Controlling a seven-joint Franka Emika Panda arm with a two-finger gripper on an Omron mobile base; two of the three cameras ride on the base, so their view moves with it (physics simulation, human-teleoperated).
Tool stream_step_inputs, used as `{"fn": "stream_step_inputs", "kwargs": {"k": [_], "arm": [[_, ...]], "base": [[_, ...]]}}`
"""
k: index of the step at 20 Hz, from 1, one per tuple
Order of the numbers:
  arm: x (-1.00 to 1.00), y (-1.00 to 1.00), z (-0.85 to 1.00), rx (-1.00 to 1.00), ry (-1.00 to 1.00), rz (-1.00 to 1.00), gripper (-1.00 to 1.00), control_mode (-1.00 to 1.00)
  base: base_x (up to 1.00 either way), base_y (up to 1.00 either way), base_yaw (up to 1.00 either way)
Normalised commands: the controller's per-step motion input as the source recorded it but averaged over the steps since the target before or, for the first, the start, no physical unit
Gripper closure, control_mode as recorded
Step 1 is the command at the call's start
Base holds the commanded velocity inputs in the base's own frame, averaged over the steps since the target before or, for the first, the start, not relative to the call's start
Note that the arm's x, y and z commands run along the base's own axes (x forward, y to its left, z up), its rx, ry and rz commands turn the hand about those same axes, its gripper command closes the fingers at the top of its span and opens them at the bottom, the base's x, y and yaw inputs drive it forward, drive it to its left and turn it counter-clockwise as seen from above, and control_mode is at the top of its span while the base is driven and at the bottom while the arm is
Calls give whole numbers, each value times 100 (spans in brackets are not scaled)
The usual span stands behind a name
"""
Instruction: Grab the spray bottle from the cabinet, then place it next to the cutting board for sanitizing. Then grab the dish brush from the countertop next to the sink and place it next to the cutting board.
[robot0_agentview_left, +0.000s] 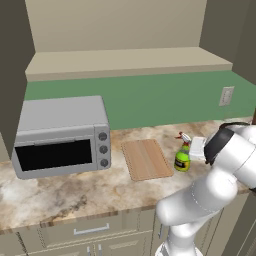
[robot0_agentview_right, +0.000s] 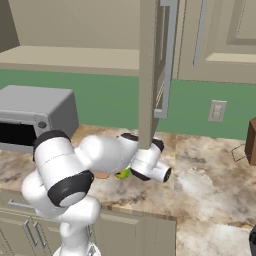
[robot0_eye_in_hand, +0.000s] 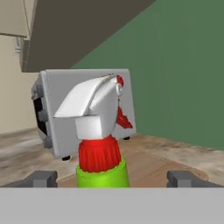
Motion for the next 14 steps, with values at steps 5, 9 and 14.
{"fn": "stream_step_inputs", "kwargs": {"k": [5,9,14], "arm": [[-28,-31,0,2,0,0,-100,-100],[-40,-23,5,1,-7,0,-100,-100],[-50,-7,49,0,-16,0,-100,-100]], "base": [[0,0,0],[0,0,0],[0,0,0]]}}
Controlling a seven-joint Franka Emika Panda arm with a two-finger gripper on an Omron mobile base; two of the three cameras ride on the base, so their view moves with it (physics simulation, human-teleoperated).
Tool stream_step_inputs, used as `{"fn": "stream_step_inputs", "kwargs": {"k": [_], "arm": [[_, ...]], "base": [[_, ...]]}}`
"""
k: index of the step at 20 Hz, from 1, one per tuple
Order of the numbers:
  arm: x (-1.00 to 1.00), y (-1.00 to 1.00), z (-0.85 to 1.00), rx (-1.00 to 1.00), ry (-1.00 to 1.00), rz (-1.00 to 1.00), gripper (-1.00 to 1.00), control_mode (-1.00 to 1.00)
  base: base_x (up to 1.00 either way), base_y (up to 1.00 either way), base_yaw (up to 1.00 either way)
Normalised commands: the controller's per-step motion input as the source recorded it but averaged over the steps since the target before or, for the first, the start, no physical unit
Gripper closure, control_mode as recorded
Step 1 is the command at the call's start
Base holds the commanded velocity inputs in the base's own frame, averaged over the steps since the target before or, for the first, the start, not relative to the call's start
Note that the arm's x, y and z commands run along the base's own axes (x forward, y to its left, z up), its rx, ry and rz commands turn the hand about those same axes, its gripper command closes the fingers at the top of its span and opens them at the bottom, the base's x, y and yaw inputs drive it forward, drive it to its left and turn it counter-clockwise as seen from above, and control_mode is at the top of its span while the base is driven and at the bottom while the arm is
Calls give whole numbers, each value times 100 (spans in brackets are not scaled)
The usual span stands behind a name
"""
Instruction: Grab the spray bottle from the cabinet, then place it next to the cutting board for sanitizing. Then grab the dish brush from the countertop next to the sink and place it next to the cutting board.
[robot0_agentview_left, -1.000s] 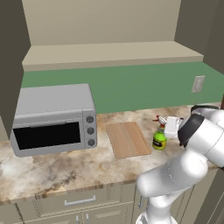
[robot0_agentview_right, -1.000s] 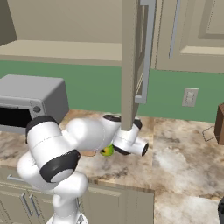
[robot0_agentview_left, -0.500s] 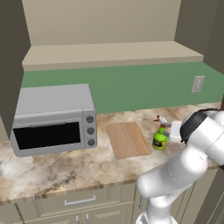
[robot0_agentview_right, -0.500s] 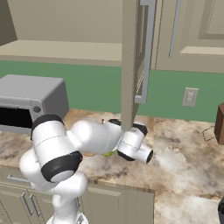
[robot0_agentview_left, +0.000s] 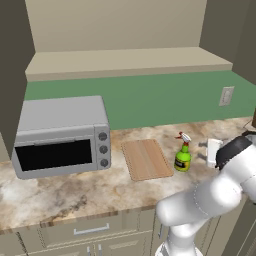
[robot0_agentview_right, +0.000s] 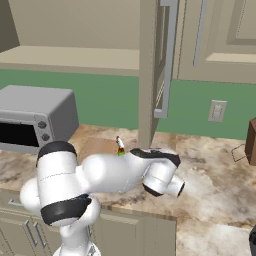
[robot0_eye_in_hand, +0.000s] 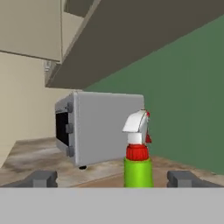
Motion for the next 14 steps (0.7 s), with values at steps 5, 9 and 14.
{"fn": "stream_step_inputs", "kwargs": {"k": [5,9,14], "arm": [[-33,6,97,0,-12,0,-100,-100],[-34,25,97,0,-2,0,-100,-100],[-41,51,54,0,0,-6,-100,-100]], "base": [[0,0,0],[0,0,0],[0,0,0]]}}
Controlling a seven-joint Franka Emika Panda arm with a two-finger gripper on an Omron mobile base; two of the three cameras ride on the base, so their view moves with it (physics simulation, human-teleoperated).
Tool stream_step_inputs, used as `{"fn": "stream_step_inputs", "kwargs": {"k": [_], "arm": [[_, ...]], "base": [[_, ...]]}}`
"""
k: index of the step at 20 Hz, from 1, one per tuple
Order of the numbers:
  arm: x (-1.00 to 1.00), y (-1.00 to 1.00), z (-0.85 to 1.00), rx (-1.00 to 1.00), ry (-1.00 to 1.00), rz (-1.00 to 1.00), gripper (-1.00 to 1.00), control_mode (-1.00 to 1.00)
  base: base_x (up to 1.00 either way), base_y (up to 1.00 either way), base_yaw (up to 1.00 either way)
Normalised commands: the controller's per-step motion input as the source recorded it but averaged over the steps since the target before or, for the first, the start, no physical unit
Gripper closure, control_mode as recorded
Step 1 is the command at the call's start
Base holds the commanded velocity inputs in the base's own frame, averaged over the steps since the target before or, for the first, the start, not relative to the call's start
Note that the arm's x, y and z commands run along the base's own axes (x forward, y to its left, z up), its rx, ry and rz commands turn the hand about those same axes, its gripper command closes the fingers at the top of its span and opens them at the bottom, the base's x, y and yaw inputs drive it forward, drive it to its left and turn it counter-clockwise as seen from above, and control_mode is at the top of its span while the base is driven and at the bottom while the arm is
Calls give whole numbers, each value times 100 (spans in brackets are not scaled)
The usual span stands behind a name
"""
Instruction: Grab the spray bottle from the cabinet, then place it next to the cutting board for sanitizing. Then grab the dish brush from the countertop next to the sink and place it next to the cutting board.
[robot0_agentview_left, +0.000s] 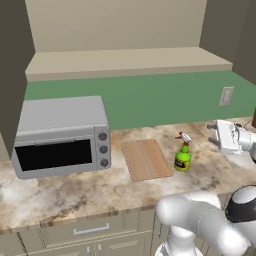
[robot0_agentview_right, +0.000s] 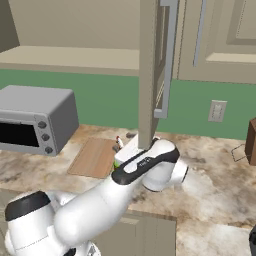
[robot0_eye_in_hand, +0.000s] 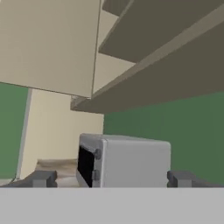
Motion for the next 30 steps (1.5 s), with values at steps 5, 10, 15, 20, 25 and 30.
{"fn": "stream_step_inputs", "kwargs": {"k": [5,10,15,20,25,30], "arm": [[-47,63,47,-1,0,-18,-100,-100],[-42,53,65,-6,1,-22,-100,-100],[-30,32,85,-9,34,-15,-100,-100],[-36,25,89,-18,48,-15,-100,-100],[-27,1,51,-17,42,-7,-100,-100],[-31,1,12,-21,29,-4,-100,-100]], "base": [[0,0,0],[0,0,0],[0,0,0],[0,0,0],[0,0,0],[0,0,0]]}}
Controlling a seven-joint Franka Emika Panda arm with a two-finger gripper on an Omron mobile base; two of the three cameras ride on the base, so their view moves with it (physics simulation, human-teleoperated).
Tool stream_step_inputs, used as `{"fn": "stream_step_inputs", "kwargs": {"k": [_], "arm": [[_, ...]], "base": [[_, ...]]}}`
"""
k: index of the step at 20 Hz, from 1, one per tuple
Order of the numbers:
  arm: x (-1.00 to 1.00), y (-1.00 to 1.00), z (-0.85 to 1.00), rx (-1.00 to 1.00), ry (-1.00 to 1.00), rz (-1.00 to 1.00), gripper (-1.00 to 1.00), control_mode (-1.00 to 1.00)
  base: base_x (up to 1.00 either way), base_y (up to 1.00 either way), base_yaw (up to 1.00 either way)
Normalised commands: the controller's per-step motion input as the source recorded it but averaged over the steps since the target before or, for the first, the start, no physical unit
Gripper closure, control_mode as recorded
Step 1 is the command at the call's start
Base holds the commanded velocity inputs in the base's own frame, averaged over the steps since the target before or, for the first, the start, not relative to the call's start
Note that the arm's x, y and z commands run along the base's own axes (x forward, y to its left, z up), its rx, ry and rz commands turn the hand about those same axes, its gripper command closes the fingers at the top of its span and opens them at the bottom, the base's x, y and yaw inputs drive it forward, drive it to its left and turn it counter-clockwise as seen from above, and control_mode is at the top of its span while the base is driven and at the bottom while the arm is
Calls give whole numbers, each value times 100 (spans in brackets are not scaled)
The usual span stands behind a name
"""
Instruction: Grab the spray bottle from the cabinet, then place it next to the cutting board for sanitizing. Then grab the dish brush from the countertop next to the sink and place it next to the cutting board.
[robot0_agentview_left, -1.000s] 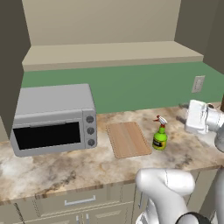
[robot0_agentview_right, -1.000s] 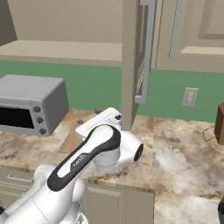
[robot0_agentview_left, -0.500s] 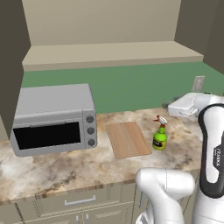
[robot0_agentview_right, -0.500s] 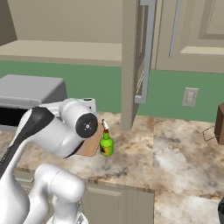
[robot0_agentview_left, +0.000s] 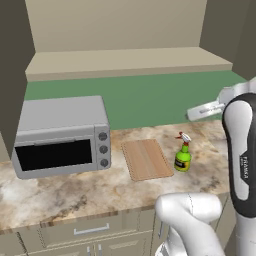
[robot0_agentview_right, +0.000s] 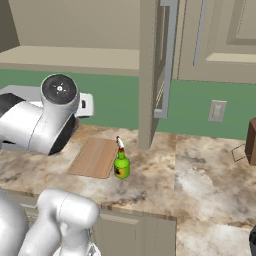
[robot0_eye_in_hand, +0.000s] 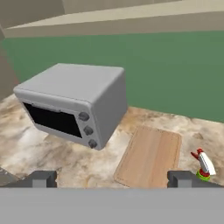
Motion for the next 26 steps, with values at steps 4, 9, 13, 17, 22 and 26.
{"fn": "stream_step_inputs", "kwargs": {"k": [4,9,13,17,22,26], "arm": [[-16,30,3,-27,28,-17,-100,-100],[-14,8,-12,-18,7,-25,-100,-100],[-9,0,-41,-4,-1,-17,-100,-100],[-13,0,-40,0,-7,-13,-100,-100],[-11,0,-18,3,-13,-12,-100,-100],[-11,0,-2,0,-39,-7,-100,-100]], "base": [[0,0,0],[0,0,0],[0,0,0],[0,0,0],[0,0,0],[0,0,0]]}}
